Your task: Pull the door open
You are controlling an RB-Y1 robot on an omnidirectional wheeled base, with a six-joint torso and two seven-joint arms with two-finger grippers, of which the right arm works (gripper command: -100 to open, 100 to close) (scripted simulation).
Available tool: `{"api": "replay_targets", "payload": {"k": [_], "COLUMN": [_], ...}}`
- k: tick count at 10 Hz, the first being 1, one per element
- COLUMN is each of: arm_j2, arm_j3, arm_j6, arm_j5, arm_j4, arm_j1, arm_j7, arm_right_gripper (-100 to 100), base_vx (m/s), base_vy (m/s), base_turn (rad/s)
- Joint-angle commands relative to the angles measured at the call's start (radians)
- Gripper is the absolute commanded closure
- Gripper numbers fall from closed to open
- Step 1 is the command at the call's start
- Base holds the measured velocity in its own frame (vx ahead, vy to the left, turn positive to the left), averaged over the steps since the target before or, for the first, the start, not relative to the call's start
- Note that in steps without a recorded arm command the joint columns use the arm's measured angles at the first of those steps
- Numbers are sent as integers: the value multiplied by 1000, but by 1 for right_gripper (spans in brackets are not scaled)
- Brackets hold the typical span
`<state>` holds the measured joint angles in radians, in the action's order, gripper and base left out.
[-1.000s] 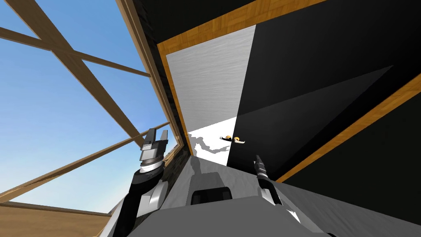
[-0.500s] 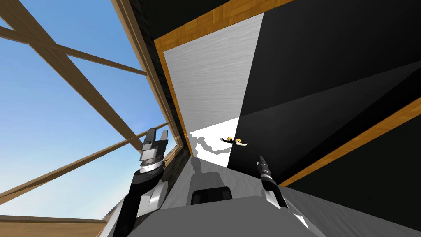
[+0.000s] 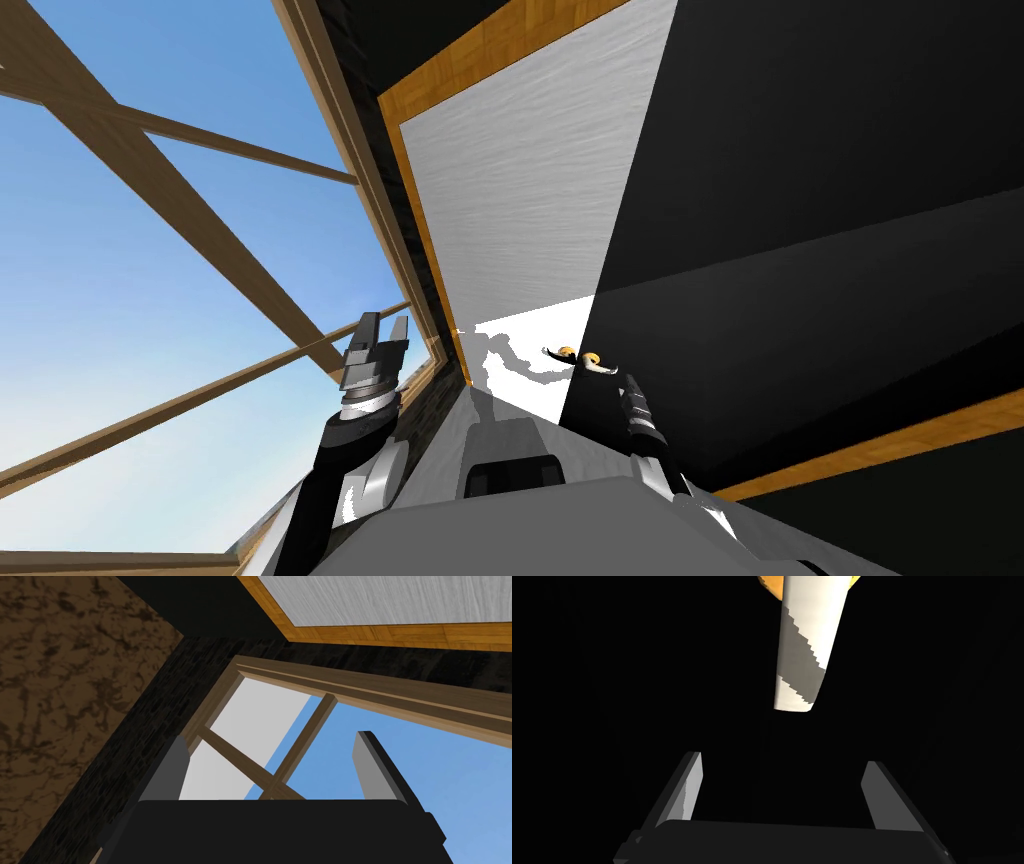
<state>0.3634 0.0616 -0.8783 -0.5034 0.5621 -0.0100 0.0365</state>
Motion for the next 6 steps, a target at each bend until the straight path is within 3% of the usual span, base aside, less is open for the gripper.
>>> {"api": "replay_targets", "payload": {"k": [1, 3, 4, 5, 6], "arm_j2": [-7, -23, -19, -19, -19], "arm_j3": [-1, -19, -11, -11, -11], "arm_j6": [13, 12, 25, 25, 25], "arm_j5": [0, 10, 5, 5, 5], "arm_j4": [33, 46, 71, 71, 71], "arm_j1": [-6, 18, -5, -5, -5], "arm_j7": [-7, -5, -13, -13, -13], "arm_right_gripper": [-100, -100, -100, 100, 100], "base_vx": [130, 123, 77, -14, -31], "base_vy": [-4, 31, 13, 0, -3], "base_turn": [56, 129, 36, -32, -1]}}
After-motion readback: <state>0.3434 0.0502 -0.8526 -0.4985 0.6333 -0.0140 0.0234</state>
